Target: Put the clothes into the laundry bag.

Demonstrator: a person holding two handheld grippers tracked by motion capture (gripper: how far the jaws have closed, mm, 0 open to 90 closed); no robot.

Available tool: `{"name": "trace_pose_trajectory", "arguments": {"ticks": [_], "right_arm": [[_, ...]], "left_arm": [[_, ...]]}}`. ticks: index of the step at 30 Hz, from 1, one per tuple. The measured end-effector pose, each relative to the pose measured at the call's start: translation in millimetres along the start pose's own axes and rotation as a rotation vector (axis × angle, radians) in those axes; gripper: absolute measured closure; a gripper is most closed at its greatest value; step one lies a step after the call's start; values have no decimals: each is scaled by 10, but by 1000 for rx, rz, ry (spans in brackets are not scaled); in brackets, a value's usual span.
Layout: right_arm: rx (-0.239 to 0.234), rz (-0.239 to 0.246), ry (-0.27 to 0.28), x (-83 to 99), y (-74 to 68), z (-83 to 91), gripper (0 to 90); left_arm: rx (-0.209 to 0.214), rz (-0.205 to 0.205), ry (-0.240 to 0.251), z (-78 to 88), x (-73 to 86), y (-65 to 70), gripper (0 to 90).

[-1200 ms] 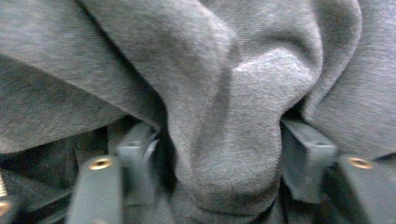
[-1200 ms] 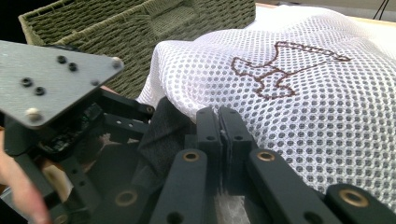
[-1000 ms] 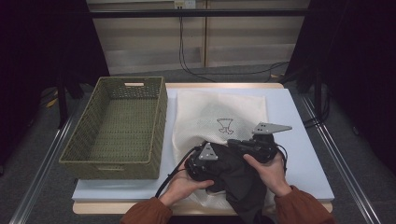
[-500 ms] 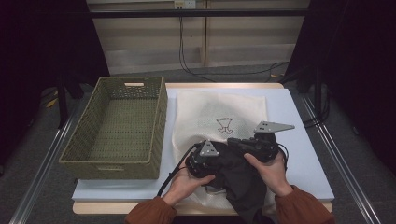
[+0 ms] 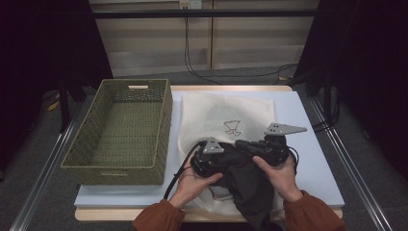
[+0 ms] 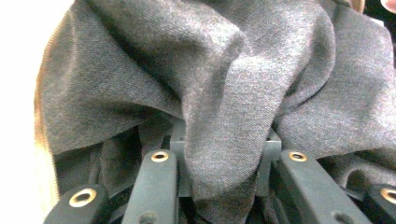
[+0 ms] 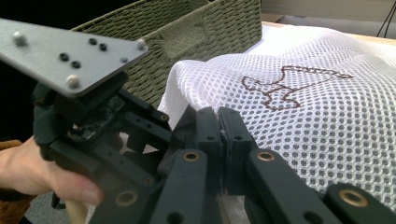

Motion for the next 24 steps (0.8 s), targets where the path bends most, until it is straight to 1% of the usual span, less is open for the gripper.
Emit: {"name": "trace_pose_trajectory", "arguments": {"ticks": [1, 2, 3, 5, 7, 8, 9, 10, 11, 15, 18, 19, 20, 24], "right_arm": [[-5, 4, 2, -5, -8, 1, 884], [-4, 8, 1, -9, -19, 0, 884], [-7, 11, -2, -10, -29, -2, 885], [-11, 17, -8, -8, -36, -9, 886], [-16, 13, -11, -1, -33, -10, 886], [-19, 14, -11, 3, -31, -10, 886], [-18, 15, -10, 3, -33, -10, 886], [-18, 18, -12, 5, -36, -8, 886], [-21, 16, -12, 4, -41, -5, 886], [-26, 22, -6, -9, -55, 6, 886], [-26, 22, -1, -15, -52, 21, 886], [-26, 22, 2, -18, -52, 27, 886], [-27, 19, 3, -19, -52, 33, 886], [-26, 20, 7, -22, -52, 41, 885]], "left_arm": [[4, 6, 8, -11, -5, -5, 691], [-4, 8, 3, -29, -3, -11, 691], [-2, 9, 18, -54, -9, -15, 690], [-3, 30, 20, -100, 8, -29, 690], [-2, 57, 41, -137, 12, -41, 689], [-6, 58, 47, -139, 7, -42, 689], [-14, 62, 53, -132, 2, -49, 690], [-13, 68, 60, -125, -8, -54, 690], [-25, 70, 62, -117, -20, -69, 691], [-46, 99, 87, -80, -93, -137, 696], [-63, 106, 98, -51, -136, -169, 698], [-61, 104, 103, -43, -145, -179, 699], [-69, 107, 108, -33, -150, -187, 699], [-73, 124, 125, -24, -176, -221, 700]]}}
Point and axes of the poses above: each handheld gripper's, and its own axes: z roughly backward along the jaws, x roughly out of its underside, y roughly to its right, the point moved 7 cm from there along -z, roughly forward along the jaws, and after that the axes turned 15 degrees about -y, right-handed, at the moved point
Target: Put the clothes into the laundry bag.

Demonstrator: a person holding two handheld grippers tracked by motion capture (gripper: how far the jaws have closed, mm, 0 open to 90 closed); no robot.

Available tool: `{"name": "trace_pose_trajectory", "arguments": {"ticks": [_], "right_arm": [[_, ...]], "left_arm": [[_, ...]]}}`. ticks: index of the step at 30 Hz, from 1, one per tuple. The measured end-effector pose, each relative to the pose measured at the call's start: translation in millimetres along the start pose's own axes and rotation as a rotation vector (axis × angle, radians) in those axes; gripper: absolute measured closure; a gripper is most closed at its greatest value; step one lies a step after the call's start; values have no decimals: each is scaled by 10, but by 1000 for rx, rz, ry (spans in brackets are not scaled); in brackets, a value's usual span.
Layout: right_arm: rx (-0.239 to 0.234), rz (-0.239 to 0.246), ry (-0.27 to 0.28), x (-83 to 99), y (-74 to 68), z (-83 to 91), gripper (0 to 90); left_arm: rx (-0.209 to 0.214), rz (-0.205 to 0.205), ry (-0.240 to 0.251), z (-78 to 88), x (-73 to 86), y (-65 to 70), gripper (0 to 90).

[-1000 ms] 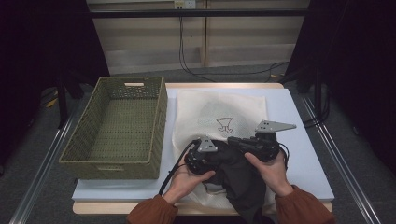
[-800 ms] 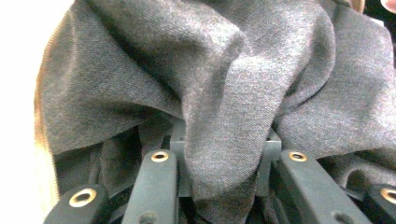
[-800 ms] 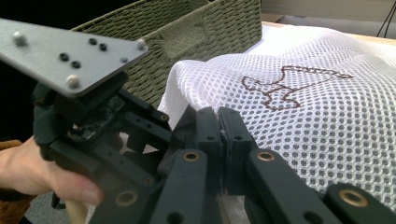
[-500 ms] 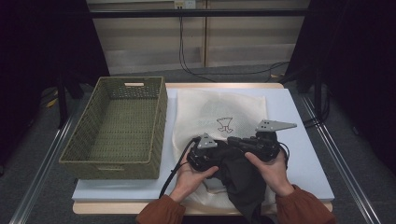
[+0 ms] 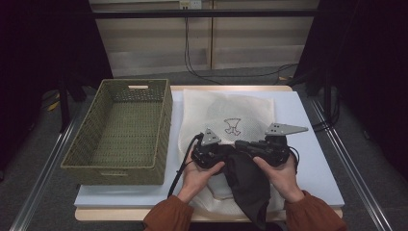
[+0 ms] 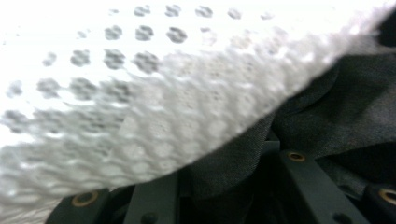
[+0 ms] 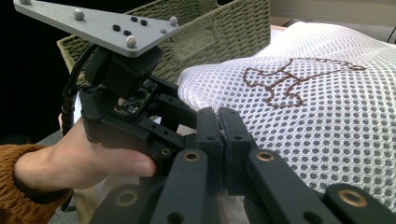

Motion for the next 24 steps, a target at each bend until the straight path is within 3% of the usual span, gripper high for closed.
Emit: {"name": "trace_pose_trajectory", "arguments": {"ticks": [15, 16, 17, 20, 22, 23, 24], "right_arm": [[-1, 7, 30, -48, -34, 65, 885], [-2, 9, 32, -52, -38, 69, 885], [-5, 13, 33, -58, -48, 75, 885], [-4, 15, 28, -55, -54, 66, 885], [7, 10, 17, -35, -34, 46, 885], [12, 7, 9, -19, -10, 29, 885], [10, -1, 3, 1, 18, 9, 885]], "left_arm": [[-43, 57, 65, 20, -206, -103, 705], [-55, 57, 72, 22, -217, -119, 705], [-95, 61, 86, 12, -240, -148, 706], [-119, 76, 80, -61, -248, -216, 705], [-132, 67, 72, -92, -242, -237, 704], [-149, 48, 44, -167, -211, -255, 701], [-131, 48, 29, -208, -186, -255, 694]]}}
Point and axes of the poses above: each handheld gripper's, and its own axes: z roughly backward along the jaws, x roughly out of its underside, y roughly to its right, the point moved 7 cm from there along -z, roughly forward along the jaws, and after that the axes turned 15 degrees about -y, right-handed, at the moved point
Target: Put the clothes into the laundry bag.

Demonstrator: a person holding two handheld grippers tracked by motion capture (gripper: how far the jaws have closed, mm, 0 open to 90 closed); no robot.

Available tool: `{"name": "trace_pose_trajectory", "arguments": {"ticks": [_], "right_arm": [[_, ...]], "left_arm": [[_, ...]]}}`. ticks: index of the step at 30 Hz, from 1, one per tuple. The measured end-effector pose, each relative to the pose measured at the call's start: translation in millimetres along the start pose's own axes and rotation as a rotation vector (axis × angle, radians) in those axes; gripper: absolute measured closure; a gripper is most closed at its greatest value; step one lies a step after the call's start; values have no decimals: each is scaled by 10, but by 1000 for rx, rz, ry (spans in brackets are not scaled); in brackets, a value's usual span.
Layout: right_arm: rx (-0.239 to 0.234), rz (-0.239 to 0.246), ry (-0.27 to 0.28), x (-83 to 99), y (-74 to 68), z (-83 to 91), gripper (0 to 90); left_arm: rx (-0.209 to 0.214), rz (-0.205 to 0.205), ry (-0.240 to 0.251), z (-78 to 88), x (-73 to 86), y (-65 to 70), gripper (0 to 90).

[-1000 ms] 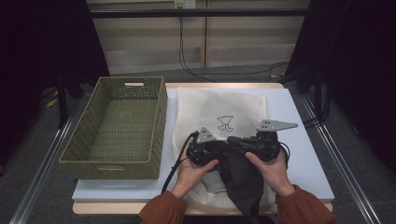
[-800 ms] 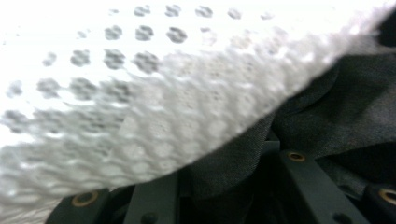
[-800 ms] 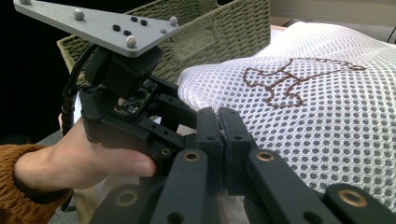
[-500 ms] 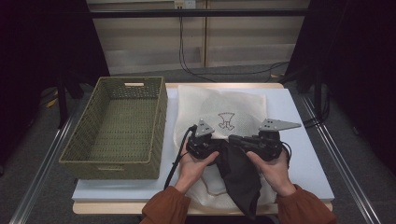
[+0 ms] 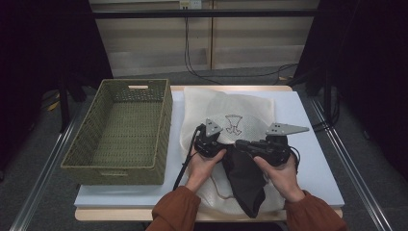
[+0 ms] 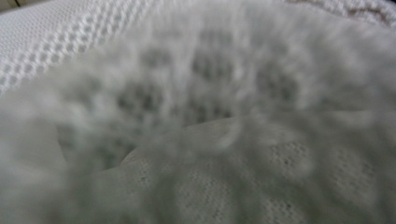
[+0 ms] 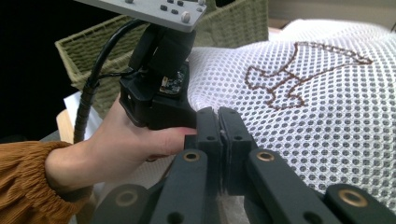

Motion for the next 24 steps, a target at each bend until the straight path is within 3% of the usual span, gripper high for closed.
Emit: {"name": "trace_pose_trajectory", "arguments": {"ticks": [2, 4, 5, 10, 13, 14, 20, 24], "right_arm": [[9, -9, -18, 48, 63, -33, 885], [18, -11, -26, 69, 90, -46, 885], [21, -20, -37, 106, 127, -66, 884], [27, -29, -58, 155, 166, -121, 884], [31, -24, -66, 175, 180, -137, 883], [31, -27, -68, 179, 185, -139, 883], [34, -31, -69, 187, 193, -144, 883], [34, -31, -69, 189, 193, -148, 882]], "left_arm": [[40, -10, -16, -54, 68, 20, 667], [46, -23, -25, -60, 104, 26, 638], [80, -26, -25, -52, 138, 46, 616], [93, -55, -51, 83, 186, 76, 486], [104, -66, -45, 166, 209, 84, 418], [130, -64, -29, 262, 228, 98, 407], [121, -121, -30, 433, 307, 188, 324], [224, -139, 1, 591, 378, 322, 329]]}}
Point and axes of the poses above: each handheld gripper's, and its own axes: z roughly backward along the jaws, x roughly out of its underside, y roughly to its right, the point moved 7 cm from there along -z, roughly forward along the jaws, and after that the axes turned 15 degrees about -y, right-handed, at the moved point
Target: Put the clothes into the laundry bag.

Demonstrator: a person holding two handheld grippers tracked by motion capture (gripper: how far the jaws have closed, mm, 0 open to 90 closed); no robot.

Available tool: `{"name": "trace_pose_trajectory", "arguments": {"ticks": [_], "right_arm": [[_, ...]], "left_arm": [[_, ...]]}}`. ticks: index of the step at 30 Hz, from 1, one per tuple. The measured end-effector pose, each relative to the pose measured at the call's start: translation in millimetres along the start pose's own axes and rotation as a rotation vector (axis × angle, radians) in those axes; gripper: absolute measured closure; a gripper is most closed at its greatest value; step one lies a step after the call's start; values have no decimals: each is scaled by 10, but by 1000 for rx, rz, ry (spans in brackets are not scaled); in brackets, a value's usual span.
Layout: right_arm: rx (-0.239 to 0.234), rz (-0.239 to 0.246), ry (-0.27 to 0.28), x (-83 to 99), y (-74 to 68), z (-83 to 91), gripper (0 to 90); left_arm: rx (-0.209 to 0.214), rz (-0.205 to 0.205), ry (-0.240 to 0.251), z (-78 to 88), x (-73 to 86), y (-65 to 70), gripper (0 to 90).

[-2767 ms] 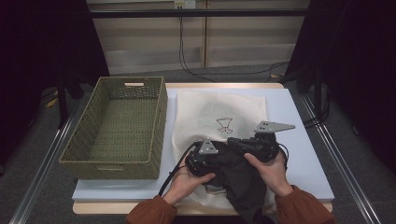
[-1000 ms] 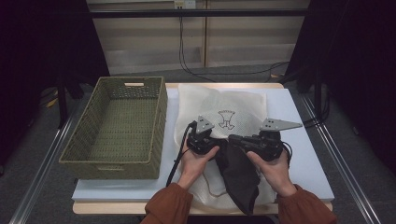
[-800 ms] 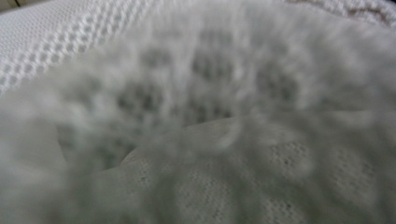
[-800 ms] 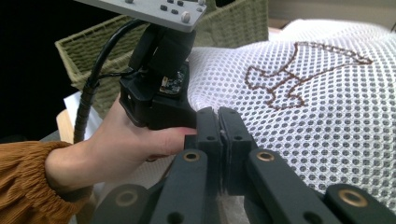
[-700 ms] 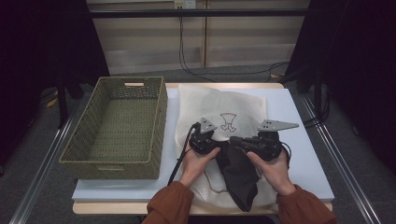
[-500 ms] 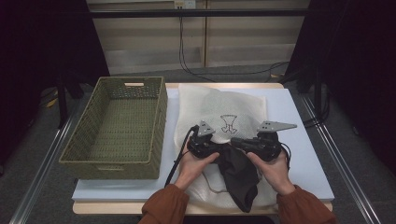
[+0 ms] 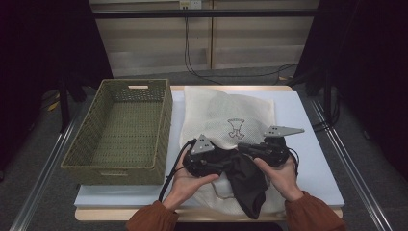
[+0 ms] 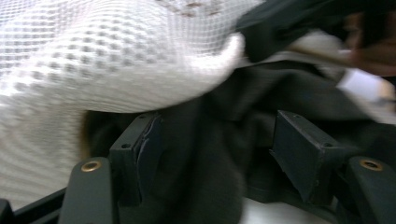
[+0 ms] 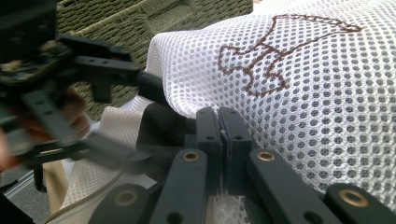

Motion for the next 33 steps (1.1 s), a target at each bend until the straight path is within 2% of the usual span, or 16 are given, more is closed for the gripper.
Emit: {"name": "trace_pose_trajectory", "arguments": {"ticks": [3, 6, 7, 9, 12, 17, 19, 20, 21, 22, 24, 25, 28, 29, 31, 33], "right_arm": [[-1, 0, 0, 0, -2, -1, 880], [-2, 3, 0, -2, -5, 0, 878], [-2, 3, 0, -2, -5, 0, 878], [-2, 1, 0, -2, -4, -6, 877], [-4, 2, 0, -2, -6, -3, 876], [-3, 6, -3, 7, -2, -13, 874], [-4, 6, -4, 7, -3, -14, 874], [-4, 6, -4, 7, -3, -15, 874], [-4, 8, -4, 6, -2, -17, 873], [-4, 9, -4, 6, -3, -19, 873], [-2, 10, -6, 9, -4, -20, 872], [-2, 11, -6, 9, -4, -21, 872], [0, 8, -4, 9, -9, -20, 869], [0, 7, -4, 8, -10, -17, 868], [1, 8, -2, 6, -11, -10, 868], [1, 11, 0, 4, -14, -6, 868]], "left_arm": [[37, -28, 29, 52, 11, 110, 339], [80, -49, 4, -8, 58, 238, 364], [80, -49, 4, -8, 58, 238, 417], [90, -106, -59, -144, 120, 351, 458], [113, -122, -93, -281, 168, 411, 512], [117, -151, -178, -449, 268, 449, 466], [129, -149, -192, -480, 293, 463, 439], [107, -150, -217, -530, 342, 462, 418], [113, -159, -210, -561, 355, 467, 404], [106, -168, -237, -566, 380, 460, 394], [107, -168, -232, -596, 386, 475, 365], [98, -173, -248, -600, 395, 467, 363], [118, -168, -243, -625, 416, 469, 363], [116, -183, -257, -616, 421, 458, 369], [113, -207, -257, -612, 427, 448, 391], [131, -204, -256, -604, 426, 459, 461]]}}
Point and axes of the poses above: each handheld gripper's, and its own axes: z roughly backward along the jaws, x roughly out of its underside, y roughly to its right, the point moved 7 cm from there along -z, roughly forward along the jaws, and after that the axes turned 15 degrees about -y, right-handed, at the moved point
